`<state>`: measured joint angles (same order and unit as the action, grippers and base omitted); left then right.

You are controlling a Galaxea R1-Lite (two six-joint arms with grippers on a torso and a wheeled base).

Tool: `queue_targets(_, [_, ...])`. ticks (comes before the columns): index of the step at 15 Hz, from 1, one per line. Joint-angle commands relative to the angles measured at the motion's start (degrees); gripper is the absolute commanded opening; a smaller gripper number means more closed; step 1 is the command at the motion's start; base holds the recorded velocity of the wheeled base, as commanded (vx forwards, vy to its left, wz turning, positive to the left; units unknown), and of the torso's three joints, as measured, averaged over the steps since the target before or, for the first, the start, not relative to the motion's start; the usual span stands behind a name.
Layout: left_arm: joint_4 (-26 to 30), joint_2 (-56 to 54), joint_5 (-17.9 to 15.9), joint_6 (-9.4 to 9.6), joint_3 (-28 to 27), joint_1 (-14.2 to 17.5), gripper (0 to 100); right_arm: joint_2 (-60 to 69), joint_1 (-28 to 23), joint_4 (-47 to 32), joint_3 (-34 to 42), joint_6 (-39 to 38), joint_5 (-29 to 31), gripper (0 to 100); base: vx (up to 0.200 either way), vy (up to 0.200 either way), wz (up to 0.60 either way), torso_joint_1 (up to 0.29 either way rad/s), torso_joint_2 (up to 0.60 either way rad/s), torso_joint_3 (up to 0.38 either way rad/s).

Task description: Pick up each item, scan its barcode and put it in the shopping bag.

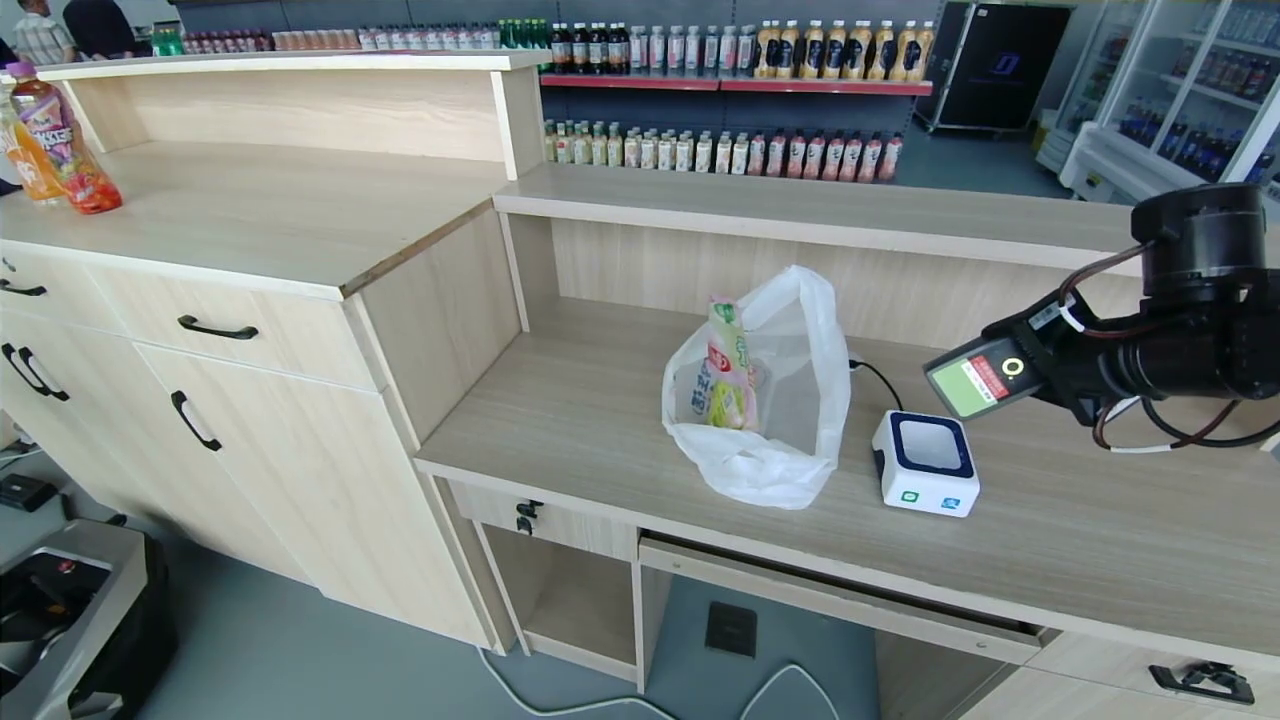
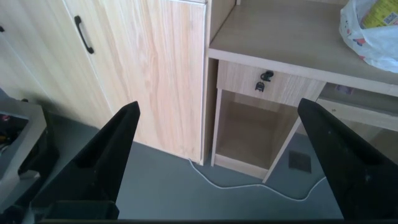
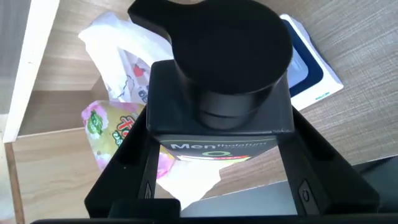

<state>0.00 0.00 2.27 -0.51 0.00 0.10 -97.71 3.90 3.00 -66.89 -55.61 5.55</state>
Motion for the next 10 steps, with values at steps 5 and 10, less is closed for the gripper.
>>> queue_targets(5, [0.0, 0.0, 0.02, -0.02, 0.0, -0.01, 100, -3.63, -1.88, 0.08, -0.43, 0.07, -0.1, 0, 0.0, 0.0, 0.0, 0.0, 0.0, 0.0])
queue_targets(10, [0.0, 0.0, -0.07, -0.02, 0.0, 0.08, 100, -7.59, -1.0, 0.17, -4.04, -0.11, -0.71, 0, 0.0, 0.0, 0.0, 0.0, 0.0, 0.0])
